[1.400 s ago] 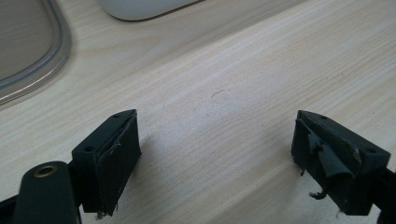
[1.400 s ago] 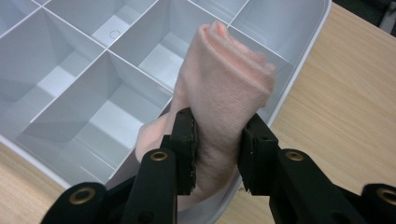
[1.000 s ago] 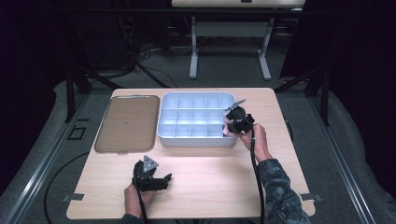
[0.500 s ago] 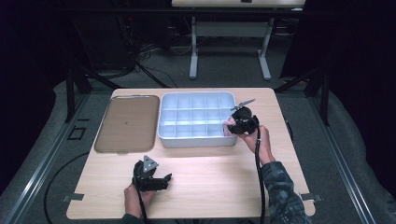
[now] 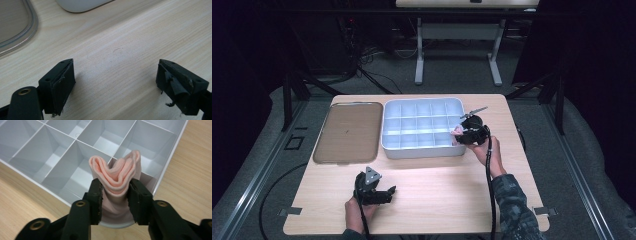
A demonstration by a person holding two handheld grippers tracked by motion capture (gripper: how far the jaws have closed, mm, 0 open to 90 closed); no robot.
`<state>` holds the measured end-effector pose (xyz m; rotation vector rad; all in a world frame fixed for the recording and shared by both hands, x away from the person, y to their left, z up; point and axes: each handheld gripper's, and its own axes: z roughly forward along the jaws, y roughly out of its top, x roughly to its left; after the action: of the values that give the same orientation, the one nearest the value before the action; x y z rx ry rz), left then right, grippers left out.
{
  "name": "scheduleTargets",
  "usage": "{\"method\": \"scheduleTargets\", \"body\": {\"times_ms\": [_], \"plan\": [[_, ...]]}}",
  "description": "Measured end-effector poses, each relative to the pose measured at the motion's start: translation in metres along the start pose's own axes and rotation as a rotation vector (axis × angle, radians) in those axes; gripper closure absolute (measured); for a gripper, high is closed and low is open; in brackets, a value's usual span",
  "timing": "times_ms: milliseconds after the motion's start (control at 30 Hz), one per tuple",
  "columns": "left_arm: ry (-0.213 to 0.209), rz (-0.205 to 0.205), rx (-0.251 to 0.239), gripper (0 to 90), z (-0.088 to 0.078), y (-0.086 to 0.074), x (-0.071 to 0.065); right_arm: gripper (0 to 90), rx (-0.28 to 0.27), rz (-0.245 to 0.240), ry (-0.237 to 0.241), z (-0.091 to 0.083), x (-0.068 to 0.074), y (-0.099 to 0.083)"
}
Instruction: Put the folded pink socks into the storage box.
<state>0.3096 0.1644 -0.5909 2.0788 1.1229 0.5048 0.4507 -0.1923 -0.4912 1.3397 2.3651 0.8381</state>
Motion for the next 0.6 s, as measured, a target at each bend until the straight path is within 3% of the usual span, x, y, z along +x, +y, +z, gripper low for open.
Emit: {"method": "scheduleTargets", "body": {"times_ms": [233,333,400,600], "plan": [[0.000,0.000,0.000,15.3,0.000,0.000,0.000,44.4,-0.056,0.016,0.025,-0.020,0.005,-0.002],[0.000,0.000,0.000,15.3,0.000,0.000,0.000,33.7,-0.110,0.019,0.036,-0.039,0.011,-0.006],[0.000,0.000,0.000,15.3,0.000,0.000,0.000,31.6,-0.117,0.020,0.033,-0.043,0.013,-0.008],[0.000,0.000,0.000,15.3,0.000,0.000,0.000,18.8,-0.145,-0.022,0.039,-0.066,0.025,-0.020]]}}
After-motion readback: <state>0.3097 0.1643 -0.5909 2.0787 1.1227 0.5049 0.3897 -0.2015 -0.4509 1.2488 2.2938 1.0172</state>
